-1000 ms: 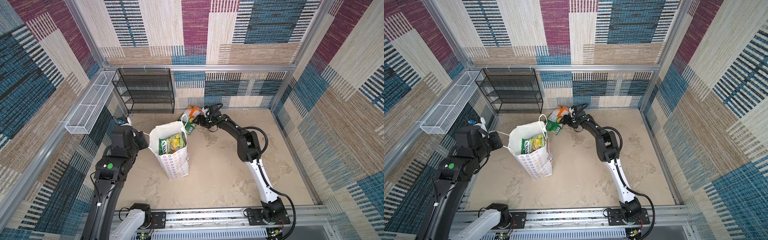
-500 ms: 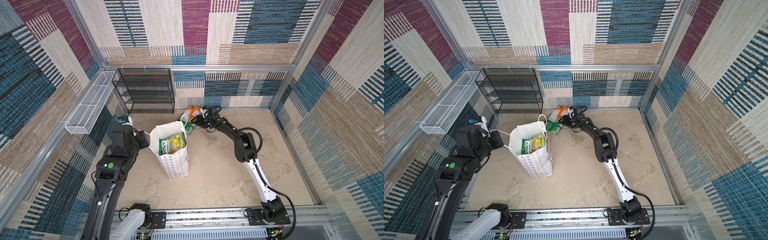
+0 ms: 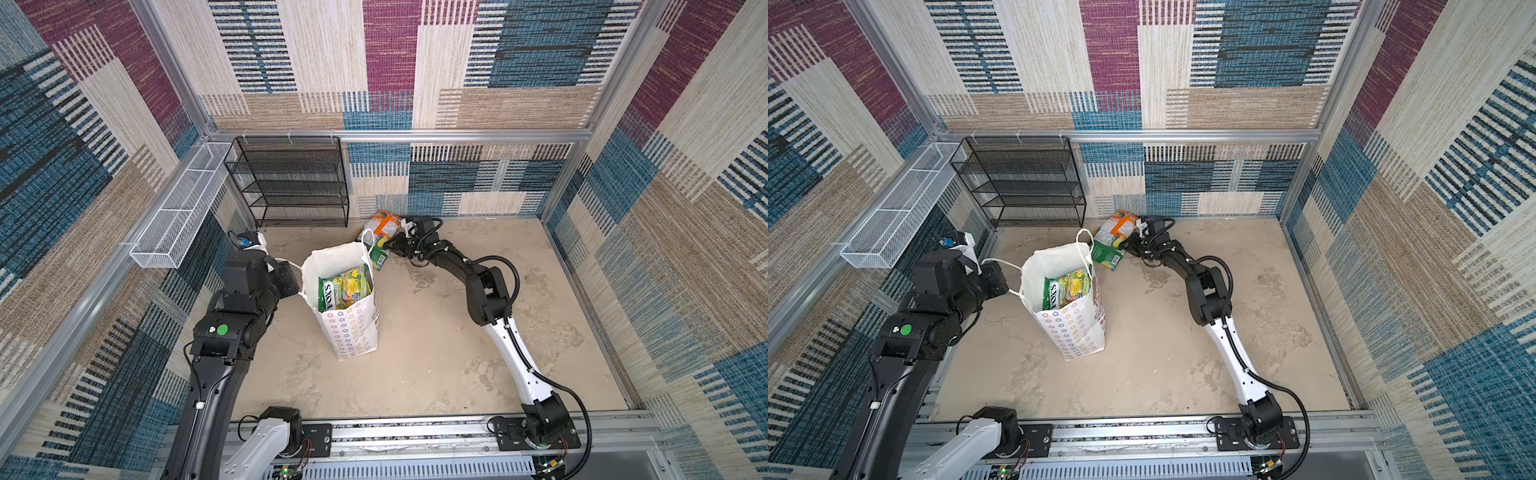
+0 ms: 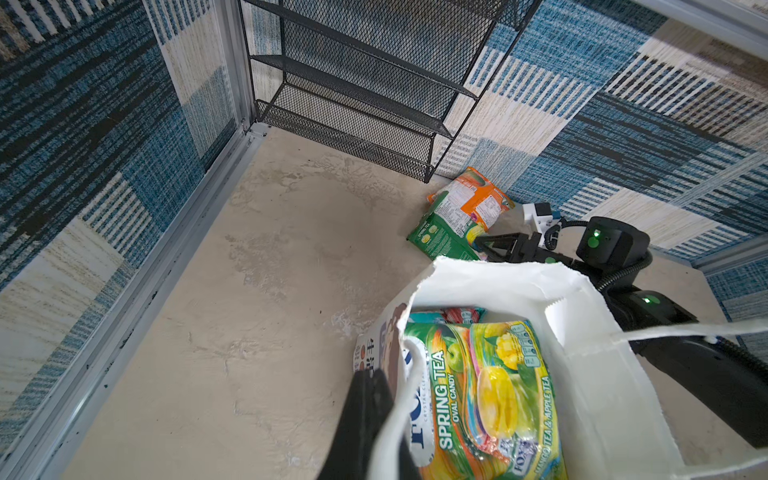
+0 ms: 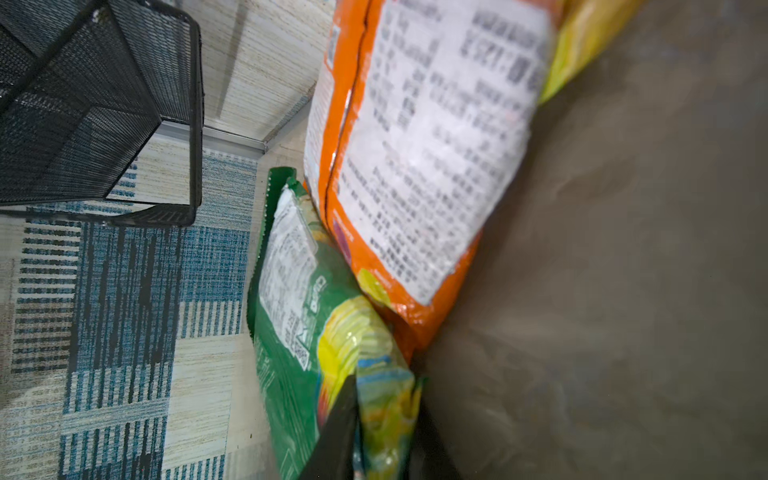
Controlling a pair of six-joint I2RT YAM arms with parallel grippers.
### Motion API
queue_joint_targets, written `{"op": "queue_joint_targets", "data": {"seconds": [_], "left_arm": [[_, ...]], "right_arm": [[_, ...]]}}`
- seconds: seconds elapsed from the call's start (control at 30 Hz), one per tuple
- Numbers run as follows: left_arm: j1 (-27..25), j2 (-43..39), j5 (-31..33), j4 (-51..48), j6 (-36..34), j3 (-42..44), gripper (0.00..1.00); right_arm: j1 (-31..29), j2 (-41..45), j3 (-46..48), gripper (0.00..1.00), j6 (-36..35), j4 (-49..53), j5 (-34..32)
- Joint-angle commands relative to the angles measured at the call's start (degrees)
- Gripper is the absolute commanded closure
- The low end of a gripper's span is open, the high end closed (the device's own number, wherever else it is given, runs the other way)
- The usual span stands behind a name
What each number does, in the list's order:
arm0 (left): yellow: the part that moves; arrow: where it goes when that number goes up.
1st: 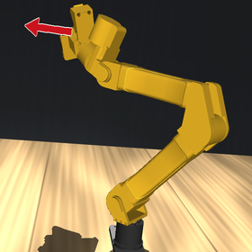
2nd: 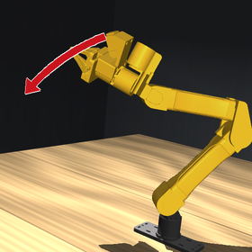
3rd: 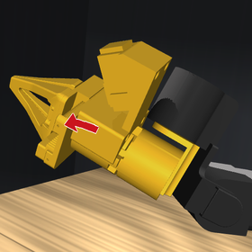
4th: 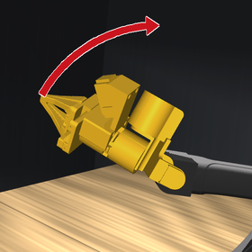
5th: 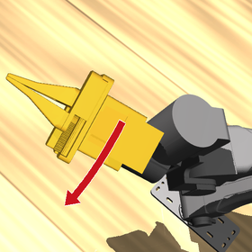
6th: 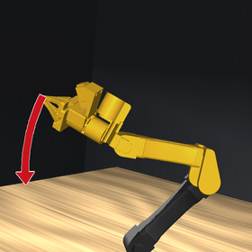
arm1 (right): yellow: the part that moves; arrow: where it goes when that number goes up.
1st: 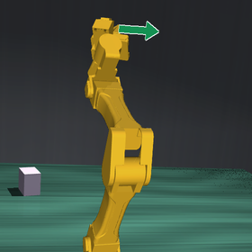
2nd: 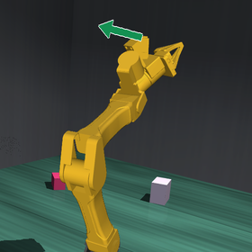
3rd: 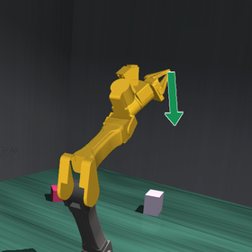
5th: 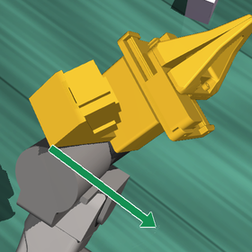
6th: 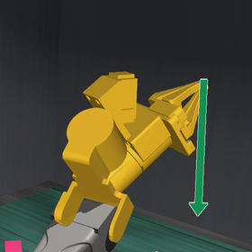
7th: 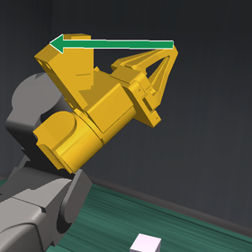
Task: Place the snacks into the paper bag
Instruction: 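Grasp the green rainbow-swirl packet by its edge with the right gripper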
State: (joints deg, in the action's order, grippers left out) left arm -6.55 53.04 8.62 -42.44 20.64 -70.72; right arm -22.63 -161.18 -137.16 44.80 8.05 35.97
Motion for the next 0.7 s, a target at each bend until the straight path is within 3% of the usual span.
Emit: {"op": "queue_joint_targets", "data": {"seconds": [0.0,0.33,0.67], "left_arm": [[0.0,0.0,-0.6,2.2,-0.3,0.1,1.0],[0.0,0.0,-1.3,2.7,-0.3,0.4,1.0],[0.0,-0.3,-1.8,3.2,-0.5,0.6,1.0]], "right_arm": [[-0.2,2.2,1.7,0.85,-0.1,0.4,0.2],[-0.2,14.8,12.2,1.0,-3.1,-1.7,0.0],[-0.2,31.6,25.9,1.0,-6.2,-3.5,-1.4]]}}
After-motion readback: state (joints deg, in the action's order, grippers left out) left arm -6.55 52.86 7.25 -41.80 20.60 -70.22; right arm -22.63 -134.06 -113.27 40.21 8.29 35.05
